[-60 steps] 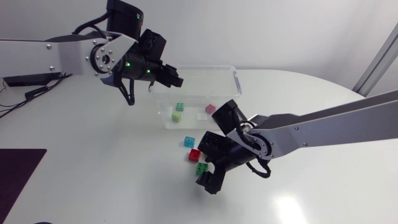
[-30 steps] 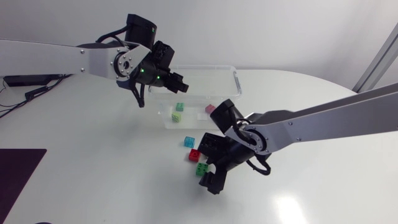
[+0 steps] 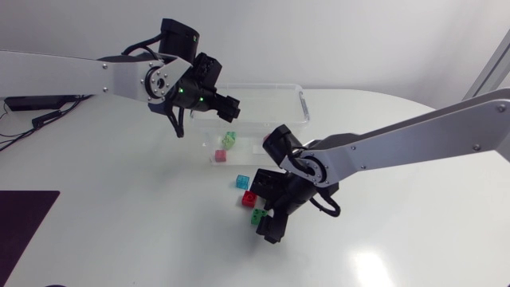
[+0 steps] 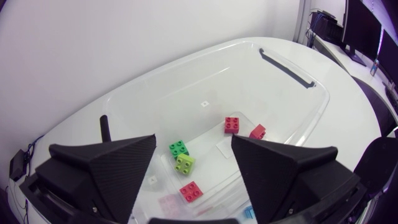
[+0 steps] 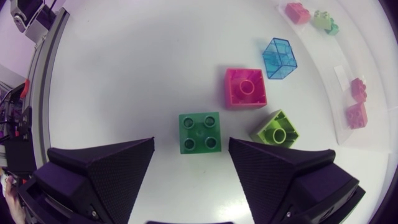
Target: Place the duplo bricks in the container
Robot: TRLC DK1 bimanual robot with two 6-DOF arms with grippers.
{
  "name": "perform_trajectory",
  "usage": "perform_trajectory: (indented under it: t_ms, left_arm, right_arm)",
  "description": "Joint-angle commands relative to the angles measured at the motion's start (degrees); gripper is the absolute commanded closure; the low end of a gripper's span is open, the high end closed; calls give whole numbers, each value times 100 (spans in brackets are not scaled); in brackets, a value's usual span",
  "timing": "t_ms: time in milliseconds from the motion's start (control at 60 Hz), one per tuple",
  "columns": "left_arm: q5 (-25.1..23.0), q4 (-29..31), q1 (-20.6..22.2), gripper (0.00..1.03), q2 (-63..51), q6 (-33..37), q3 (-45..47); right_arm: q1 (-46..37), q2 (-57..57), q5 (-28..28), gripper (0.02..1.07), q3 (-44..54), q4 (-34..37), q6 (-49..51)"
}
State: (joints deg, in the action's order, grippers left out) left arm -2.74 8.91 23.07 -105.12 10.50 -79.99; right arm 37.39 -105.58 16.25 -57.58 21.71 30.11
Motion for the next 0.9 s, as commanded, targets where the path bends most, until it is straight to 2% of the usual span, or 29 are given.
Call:
perform_trajectory:
  t_ms: [0,83,167,250,533,883]
  left_arm:
    - [-42,-3,-57,9,88,13,150]
    - [-42,-3,-57,8,273,4,229]
    - [-42,6,-57,8,484,13,334]
    - [-42,15,-57,8,686,13,449]
    - [-33,164,-162,8,1468,84,941]
    - [-68,516,-83,7,2329,198,1758]
  right_arm:
    - [-30,-200,-69,31,-139,122,127]
    - [6,-270,-140,41,-183,158,118]
    - [23,-288,-192,61,-210,140,101]
    - [23,-279,-219,74,-210,122,92]
    - [32,284,-289,76,107,79,21]
    - [-135,1769,-447,76,573,351,-225]
